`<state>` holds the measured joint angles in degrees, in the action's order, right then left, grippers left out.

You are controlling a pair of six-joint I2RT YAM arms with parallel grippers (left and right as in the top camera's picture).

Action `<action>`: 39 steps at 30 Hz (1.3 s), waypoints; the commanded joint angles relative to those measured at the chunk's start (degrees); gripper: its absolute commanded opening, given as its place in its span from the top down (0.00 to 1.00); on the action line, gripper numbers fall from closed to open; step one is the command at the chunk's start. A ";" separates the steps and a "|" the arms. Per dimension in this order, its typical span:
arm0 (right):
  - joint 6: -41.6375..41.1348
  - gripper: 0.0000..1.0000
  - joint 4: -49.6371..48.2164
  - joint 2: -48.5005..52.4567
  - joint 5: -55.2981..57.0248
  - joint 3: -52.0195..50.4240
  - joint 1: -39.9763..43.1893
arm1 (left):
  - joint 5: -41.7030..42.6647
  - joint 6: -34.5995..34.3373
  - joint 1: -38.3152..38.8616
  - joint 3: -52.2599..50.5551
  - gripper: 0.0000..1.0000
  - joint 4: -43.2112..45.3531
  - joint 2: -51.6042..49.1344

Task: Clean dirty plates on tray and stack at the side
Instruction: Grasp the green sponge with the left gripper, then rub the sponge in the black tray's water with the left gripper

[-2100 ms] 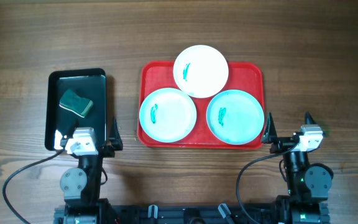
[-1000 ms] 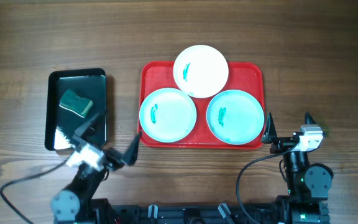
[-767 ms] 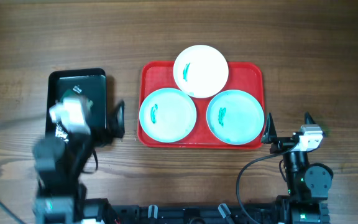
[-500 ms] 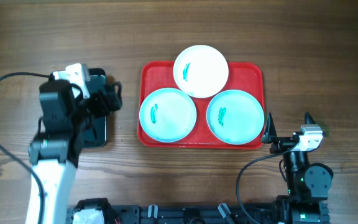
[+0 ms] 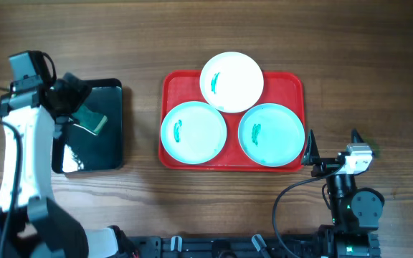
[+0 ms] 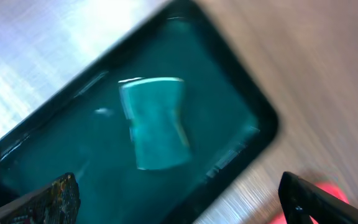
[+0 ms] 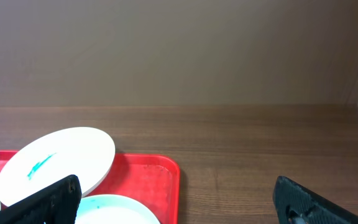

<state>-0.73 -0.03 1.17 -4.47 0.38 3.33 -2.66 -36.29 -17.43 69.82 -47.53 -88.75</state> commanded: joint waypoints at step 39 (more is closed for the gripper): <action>0.68 0.00 -0.13 -0.15 0.09 -0.09 0.28 | -2.67 -10.84 -0.42 0.52 0.00 8.41 -23.61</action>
<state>-0.71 -0.03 1.17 -4.49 0.38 3.33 -6.98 -47.05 -17.54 69.82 -36.75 -111.39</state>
